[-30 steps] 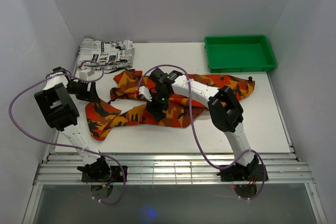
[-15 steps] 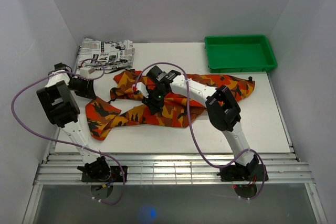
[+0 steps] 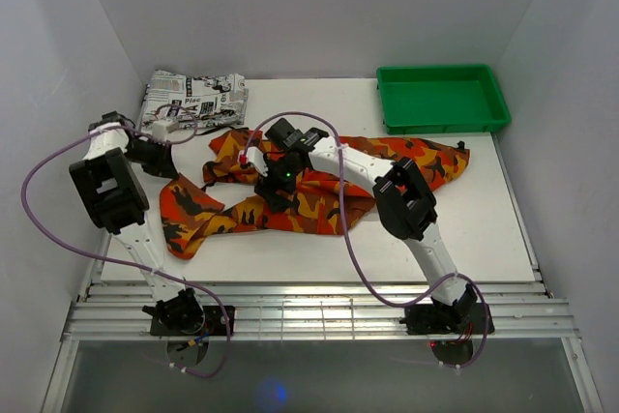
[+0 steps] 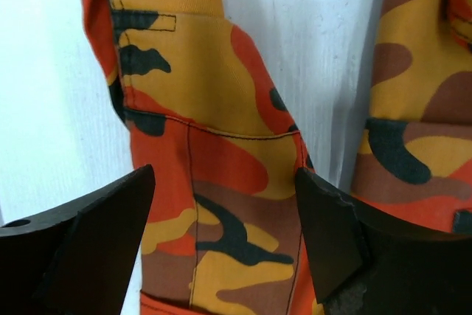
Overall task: Fold and stack the trousers
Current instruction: Flatten the trousers out
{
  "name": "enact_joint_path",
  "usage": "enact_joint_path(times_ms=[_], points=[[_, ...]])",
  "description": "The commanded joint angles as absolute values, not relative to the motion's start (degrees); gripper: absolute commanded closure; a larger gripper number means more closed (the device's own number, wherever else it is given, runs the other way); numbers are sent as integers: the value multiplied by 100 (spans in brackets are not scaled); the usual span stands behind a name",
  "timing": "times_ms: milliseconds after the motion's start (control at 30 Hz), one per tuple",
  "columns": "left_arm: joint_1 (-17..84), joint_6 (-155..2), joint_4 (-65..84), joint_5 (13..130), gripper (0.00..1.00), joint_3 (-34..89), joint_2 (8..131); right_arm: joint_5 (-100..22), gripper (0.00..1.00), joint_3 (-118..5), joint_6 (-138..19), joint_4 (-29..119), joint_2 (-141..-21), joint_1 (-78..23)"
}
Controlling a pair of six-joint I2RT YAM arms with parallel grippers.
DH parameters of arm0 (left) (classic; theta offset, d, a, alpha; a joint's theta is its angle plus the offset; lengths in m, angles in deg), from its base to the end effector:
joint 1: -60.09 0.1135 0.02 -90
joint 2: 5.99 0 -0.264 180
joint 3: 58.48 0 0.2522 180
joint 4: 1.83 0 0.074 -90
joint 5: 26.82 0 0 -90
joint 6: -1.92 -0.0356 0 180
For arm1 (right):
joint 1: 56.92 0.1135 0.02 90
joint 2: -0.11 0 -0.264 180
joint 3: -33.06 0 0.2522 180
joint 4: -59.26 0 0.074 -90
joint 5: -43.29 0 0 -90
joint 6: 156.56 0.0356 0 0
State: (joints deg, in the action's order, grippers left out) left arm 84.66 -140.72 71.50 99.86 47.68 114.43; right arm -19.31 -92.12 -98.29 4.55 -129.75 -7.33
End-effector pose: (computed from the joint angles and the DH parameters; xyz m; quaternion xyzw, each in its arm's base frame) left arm 0.3748 0.1480 0.1766 0.2366 0.9191 -0.2334 0.2119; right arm 0.3080 0.3870 0.2047 -0.6580 0.6701 0.2655 0.2179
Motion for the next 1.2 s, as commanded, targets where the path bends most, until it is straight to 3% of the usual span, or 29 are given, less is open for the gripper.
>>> enact_joint_path(times_ms=[0,67,100,133,367,400,500,533,600,767,967,1167], points=[[8426,-14362,7834,10711,100,5844,10967,-1894,23,-9285,-9917,323,-13304,-699],[8399,-14634,8205,10992,100,6571,10976,-1911,54,-9180,-10022,331,-13278,-708],[8391,-14757,8546,11124,100,6794,10950,-1894,83,-9058,-10066,331,-13243,-708],[8390,-14854,8680,11247,100,6979,10906,-1894,92,-8996,-10101,340,-13129,-760],[8399,-15856,9209,13311,100,7587,9923,-1428,92,-7855,-10093,786,-11847,-1331],[8391,-16014,9192,13975,100,7535,9791,-1402,89,-7635,-10128,884,-11680,-1402],[8382,-16243,9174,15163,100,7315,9263,-1507,66,-7316,-10295,684,-11134,-1481],[8373,-16252,9156,15386,100,7097,9140,-1402,40,-7334,-10234,674,-10855,-1716],[8355,-16183,9130,15738,100,6832,8789,-1096,20,-7456,-10085,770,-10572,-2051],[8066,-15471,8630,16758,100,5543,8077,-918,17,-7693,-9592,1771,-9824,-2773],[7196,-14506,7541,16803,100,3856,6969,-172,15,-8466,-8960,2133,-9946,-2677],[6896,-13643,6546,16812,100,3201,6353,330,14,-8705,-9091,1905,-10114,-2133]])
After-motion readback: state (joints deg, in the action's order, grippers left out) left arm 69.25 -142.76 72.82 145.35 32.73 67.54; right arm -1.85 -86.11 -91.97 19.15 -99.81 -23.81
